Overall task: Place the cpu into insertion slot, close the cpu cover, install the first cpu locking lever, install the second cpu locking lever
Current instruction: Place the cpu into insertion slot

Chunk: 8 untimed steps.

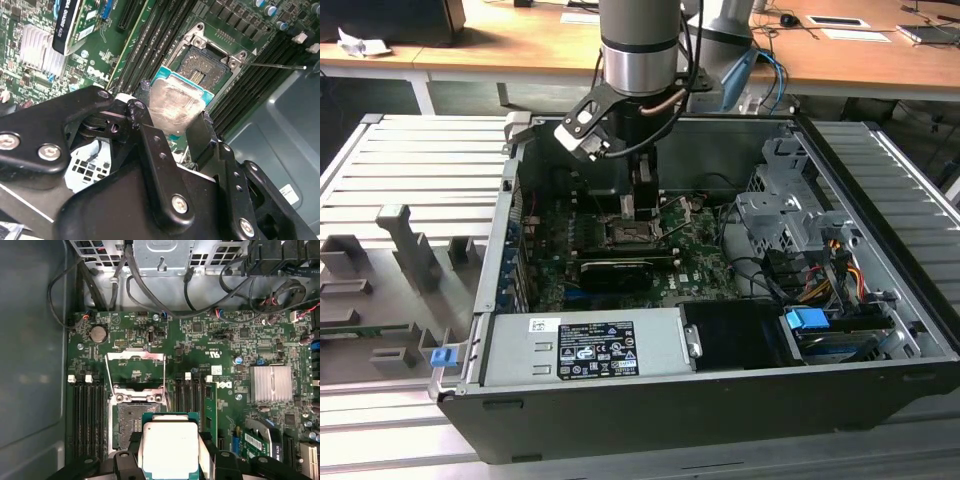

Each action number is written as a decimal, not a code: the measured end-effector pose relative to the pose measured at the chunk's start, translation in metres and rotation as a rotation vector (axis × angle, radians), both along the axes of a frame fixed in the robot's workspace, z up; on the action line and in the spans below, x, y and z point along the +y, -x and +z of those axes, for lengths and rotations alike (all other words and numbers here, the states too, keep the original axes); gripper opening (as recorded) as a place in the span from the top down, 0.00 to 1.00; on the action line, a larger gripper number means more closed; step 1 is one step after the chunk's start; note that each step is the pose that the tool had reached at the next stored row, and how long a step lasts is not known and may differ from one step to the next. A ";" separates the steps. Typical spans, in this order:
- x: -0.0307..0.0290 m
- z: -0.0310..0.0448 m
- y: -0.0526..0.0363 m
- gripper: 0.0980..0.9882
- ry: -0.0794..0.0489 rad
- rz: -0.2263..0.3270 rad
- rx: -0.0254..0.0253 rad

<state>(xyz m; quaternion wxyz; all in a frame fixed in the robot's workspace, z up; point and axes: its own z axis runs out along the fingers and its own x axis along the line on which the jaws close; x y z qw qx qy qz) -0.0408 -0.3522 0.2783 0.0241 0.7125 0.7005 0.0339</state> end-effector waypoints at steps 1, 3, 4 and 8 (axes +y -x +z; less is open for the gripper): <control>0.0000 -0.0002 0.0000 0.51 0.000 0.000 0.0001; 0.0002 -0.0012 0.0001 0.51 0.000 0.000 0.0003; 0.0002 -0.0014 0.0001 0.51 0.000 0.000 0.0004; 0.0009 -0.0040 0.0006 0.51 0.000 -0.001 0.0008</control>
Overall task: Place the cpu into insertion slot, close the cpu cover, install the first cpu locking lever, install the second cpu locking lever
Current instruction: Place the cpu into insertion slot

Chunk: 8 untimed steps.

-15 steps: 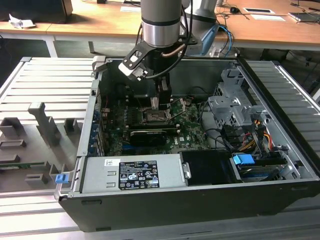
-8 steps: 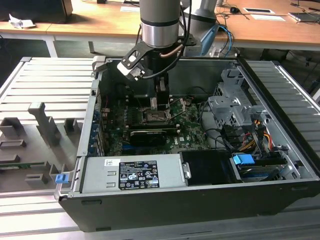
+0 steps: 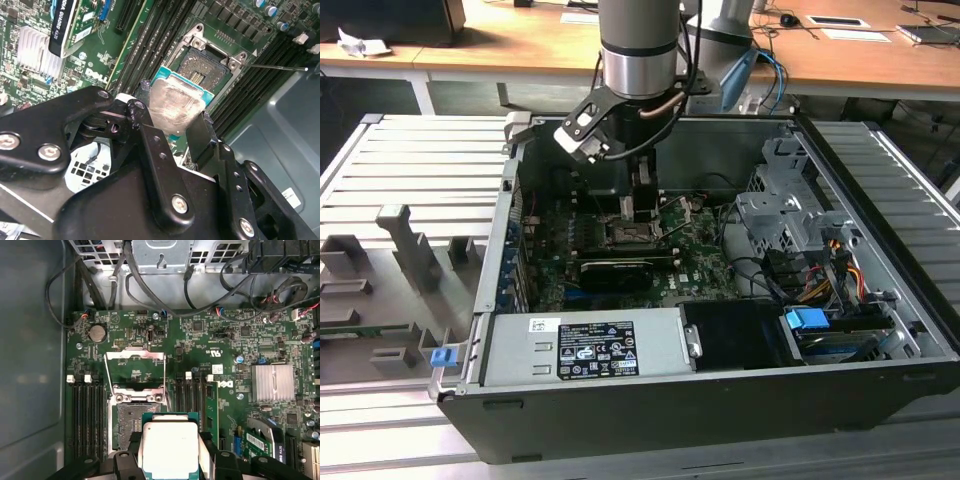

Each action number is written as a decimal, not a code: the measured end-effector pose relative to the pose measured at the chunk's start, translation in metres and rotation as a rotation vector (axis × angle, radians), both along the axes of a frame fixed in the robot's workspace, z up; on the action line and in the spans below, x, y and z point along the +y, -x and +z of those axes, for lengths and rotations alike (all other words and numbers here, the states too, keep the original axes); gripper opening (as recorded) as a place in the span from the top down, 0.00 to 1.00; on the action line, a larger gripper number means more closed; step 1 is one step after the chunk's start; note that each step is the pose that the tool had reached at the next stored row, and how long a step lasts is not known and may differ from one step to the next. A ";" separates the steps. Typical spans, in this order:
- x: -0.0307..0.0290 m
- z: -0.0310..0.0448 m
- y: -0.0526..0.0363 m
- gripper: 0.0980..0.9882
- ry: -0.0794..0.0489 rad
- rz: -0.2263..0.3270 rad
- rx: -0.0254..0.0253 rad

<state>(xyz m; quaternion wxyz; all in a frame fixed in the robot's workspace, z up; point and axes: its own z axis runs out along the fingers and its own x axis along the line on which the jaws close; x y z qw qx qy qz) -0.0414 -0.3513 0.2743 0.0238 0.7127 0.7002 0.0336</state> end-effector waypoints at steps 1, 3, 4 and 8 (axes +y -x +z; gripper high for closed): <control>0.0015 -0.0030 0.0003 0.51 0.000 0.000 0.0002; 0.0037 -0.0089 0.0008 0.51 -0.001 0.007 0.0001; 0.0039 -0.0107 0.0008 0.51 -0.003 0.028 0.0001; 0.0094 -0.0205 0.0008 0.51 -0.003 0.038 0.0001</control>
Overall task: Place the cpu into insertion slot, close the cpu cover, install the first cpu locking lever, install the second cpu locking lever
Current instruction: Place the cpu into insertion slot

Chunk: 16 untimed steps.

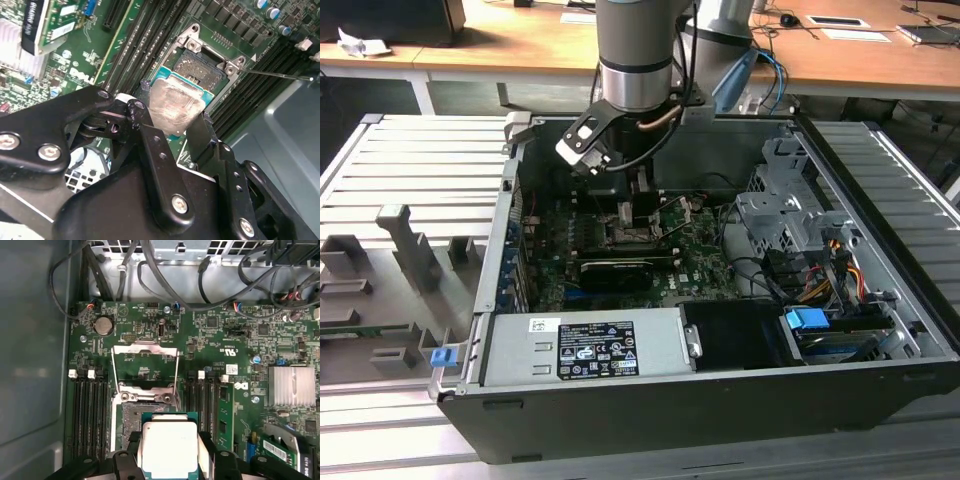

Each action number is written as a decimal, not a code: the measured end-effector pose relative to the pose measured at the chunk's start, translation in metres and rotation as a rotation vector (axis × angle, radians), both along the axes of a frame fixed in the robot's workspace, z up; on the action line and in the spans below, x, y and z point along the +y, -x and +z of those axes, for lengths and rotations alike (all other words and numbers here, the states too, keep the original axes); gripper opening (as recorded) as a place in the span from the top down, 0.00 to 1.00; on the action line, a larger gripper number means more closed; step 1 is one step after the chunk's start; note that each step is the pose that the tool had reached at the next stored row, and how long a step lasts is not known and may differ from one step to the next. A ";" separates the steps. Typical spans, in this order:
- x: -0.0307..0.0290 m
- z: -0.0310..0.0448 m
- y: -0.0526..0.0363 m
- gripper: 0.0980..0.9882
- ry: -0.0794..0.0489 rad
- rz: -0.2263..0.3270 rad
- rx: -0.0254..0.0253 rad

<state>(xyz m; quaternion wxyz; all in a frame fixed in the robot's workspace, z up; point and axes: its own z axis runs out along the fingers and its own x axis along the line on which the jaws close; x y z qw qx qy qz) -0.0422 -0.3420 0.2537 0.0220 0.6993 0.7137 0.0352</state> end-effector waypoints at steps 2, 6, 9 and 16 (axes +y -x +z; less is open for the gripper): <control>0.0014 -0.0034 0.0001 0.51 0.000 0.000 0.0000; 0.0022 -0.0060 0.0004 0.51 0.000 0.000 0.0000; 0.0026 -0.0071 0.0009 0.51 0.000 0.000 0.0000; 0.0140 -0.0252 0.0065 0.51 0.000 0.000 0.0000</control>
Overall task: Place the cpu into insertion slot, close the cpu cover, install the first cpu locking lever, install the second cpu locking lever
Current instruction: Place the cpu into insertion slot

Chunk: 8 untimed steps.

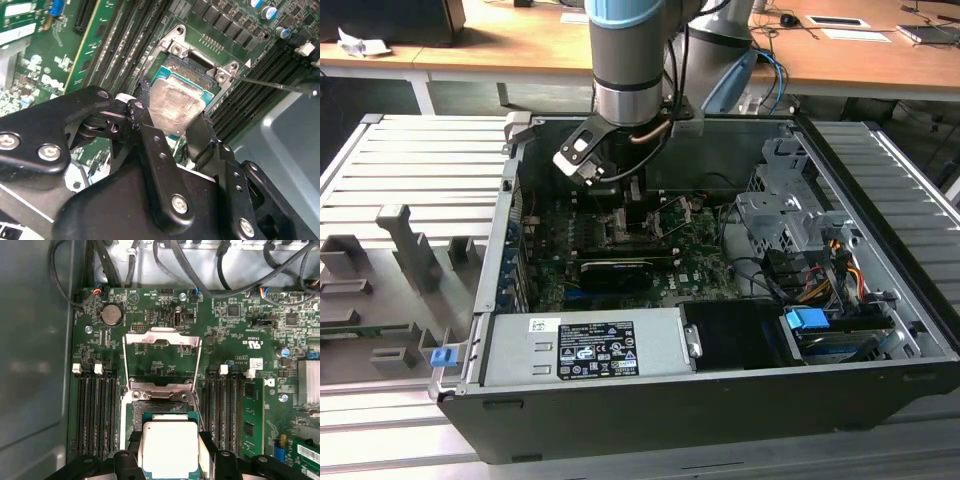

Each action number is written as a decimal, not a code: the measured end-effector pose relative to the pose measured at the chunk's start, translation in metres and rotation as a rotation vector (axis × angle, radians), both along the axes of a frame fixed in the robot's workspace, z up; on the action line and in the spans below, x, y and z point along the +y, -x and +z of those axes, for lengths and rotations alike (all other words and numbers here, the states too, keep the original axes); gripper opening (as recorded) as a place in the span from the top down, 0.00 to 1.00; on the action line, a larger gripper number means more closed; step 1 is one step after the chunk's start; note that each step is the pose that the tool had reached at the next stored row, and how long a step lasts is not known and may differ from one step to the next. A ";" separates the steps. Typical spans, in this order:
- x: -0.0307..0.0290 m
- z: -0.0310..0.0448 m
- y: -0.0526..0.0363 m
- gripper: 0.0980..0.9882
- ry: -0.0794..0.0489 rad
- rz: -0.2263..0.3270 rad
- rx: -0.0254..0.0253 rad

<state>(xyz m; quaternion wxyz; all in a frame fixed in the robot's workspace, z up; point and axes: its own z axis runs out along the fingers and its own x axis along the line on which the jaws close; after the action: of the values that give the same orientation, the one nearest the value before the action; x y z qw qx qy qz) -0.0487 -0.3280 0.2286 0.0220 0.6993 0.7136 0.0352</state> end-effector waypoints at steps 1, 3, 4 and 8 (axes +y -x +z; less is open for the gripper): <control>0.0012 -0.0026 0.0007 0.51 0.000 0.000 0.0000; 0.0035 -0.0100 0.0009 0.51 0.000 -0.011 0.0001; 0.0049 -0.0121 0.0009 0.51 0.000 -0.018 0.0004; 0.0070 -0.0168 0.0006 0.51 0.000 -0.018 0.0035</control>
<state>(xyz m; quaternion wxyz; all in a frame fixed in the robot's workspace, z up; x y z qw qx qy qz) -0.0493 -0.3210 0.2117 0.0210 0.7057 0.7074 0.0338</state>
